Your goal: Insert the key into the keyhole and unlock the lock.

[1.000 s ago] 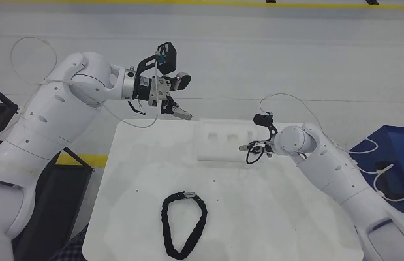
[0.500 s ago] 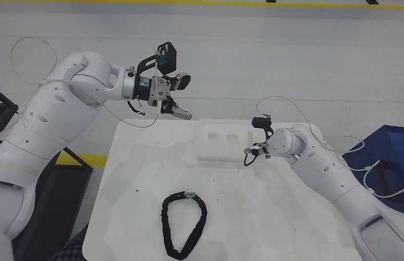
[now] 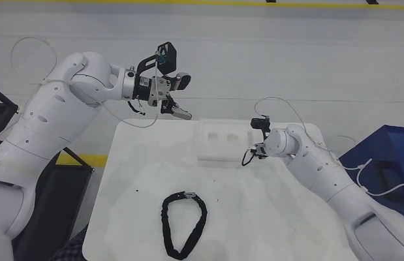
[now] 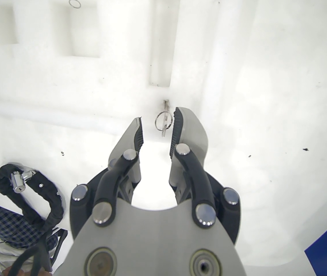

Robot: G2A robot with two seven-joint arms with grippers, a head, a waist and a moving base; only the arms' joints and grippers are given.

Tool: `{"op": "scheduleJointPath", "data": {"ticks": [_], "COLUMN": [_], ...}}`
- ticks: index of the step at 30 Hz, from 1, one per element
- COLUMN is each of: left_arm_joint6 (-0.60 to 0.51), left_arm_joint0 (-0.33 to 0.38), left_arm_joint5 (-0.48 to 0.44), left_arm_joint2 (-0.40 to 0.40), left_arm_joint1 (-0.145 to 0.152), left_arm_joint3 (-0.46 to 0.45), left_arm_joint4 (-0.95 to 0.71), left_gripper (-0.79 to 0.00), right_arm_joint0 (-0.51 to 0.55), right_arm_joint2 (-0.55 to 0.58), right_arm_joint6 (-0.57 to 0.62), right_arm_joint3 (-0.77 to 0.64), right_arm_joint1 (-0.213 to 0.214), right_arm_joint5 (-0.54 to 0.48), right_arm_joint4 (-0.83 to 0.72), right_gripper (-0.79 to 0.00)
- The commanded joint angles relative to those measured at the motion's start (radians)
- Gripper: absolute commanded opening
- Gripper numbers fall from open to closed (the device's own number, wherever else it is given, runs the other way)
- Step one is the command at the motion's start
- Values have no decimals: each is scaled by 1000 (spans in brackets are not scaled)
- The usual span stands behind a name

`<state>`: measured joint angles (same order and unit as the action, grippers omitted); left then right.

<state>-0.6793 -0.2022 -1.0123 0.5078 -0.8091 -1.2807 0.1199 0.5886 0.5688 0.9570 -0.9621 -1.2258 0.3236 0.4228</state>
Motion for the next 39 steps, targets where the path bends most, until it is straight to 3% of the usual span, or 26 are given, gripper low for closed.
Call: {"op": "scheduleJointPath", "data": {"ticks": [1,15,17,18,25,33,39], "left_arm_joint6": [0,0,0,0,0,0,0], "left_arm_joint0": [0,0,0,0,0,0,0], "left_arm_joint5": [0,0,0,0,0,0,0], "left_arm_joint2": [0,0,0,0,0,0,0], "left_arm_joint1": [0,0,0,0,0,0,0], "left_arm_joint3": [0,0,0,0,0,0,0], "left_arm_joint4": [0,0,0,0,0,0,0], "left_gripper": [0,0,0,0,0,0,0], "right_arm_joint0": [-1,-11,-13,-15,-28,-24,31], "right_arm_joint2": [2,8,8,9,18,70,149], "right_arm_joint6": [-1,-12,-14,-14,-3,43,76], "right_arm_joint3": [8,109,122,128,140,64,-111], "right_arm_joint1": [-5,-43,-49,-52,-62,-42,1], "right_arm_joint5": [2,-19,-22,-23,-18,22,51], "right_arm_joint4": [0,-11,-10,-10,4,25,52], "right_gripper": [-619,-671,-714,-785,-785,-785,-785]}}
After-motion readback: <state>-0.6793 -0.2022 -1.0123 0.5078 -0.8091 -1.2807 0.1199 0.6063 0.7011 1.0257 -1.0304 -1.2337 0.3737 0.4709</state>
